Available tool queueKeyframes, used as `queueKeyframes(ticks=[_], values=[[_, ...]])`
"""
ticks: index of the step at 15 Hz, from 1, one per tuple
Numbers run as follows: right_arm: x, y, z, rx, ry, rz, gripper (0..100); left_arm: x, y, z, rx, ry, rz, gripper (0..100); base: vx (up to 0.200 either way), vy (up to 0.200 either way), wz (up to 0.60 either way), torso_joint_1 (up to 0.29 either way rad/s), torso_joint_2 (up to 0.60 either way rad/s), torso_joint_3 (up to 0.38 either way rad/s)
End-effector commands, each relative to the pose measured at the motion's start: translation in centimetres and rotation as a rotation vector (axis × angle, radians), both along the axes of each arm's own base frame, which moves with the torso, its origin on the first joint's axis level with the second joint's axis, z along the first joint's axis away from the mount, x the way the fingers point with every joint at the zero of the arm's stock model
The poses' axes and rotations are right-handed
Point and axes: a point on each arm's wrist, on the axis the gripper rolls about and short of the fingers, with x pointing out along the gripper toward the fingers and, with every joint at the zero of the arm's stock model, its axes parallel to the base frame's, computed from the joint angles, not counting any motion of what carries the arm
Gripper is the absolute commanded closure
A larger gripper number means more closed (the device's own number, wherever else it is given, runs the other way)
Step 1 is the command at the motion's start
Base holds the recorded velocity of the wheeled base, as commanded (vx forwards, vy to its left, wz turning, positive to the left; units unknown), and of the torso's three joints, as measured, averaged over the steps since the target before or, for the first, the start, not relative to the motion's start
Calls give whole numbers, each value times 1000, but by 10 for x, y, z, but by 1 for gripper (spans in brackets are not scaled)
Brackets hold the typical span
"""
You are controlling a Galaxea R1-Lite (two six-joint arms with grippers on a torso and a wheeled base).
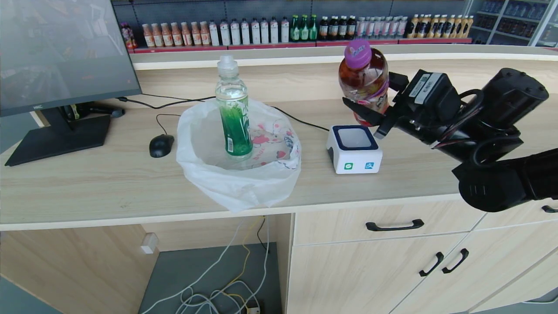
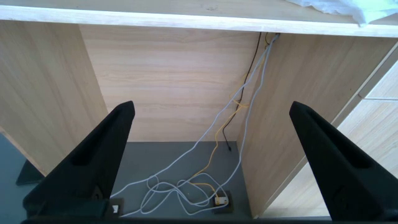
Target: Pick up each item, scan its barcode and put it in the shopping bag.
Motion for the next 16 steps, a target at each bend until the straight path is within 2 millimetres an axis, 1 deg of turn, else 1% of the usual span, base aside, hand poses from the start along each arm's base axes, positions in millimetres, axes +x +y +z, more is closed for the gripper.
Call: queueKeyframes(ticks=[1,3,5,6,7,10,12,14,16], values=[[-12,-3,16,38,-15,0,100,0,0,0,0,-1,0,0,0,0,0,0,0,0],[-16,-4,23,92,27,18,100,0,0,0,0,-1,0,0,0,0,0,0,0,0],[-16,-5,25,117,49,34,100,0,0,0,0,1,0,0,0,0,0,0,0,0],[-20,-5,27,195,106,94,100,0,0,0,2,-1,0,0,0,0,0,0,0,0],[-22,-8,23,240,136,102,100,0,0,0,2,1,0,0,0,0,0,0,0,0],[-24,-11,2,459,239,38,100,0,0,0,2,-1,0,0,0,0,0,0,0,0],[-25,-15,-1,622,311,-19,100,0,0,0,3,1,0,0,0,0,0,0,0,0],[-23,-17,-3,746,360,-55,100,0,0,0,2,-1,0,0,0,0,0,0,0,0],[-21,-17,-6,790,379,-75,100,0,0,0,3,-1,-1,0,0,0,0,0,0,0]])
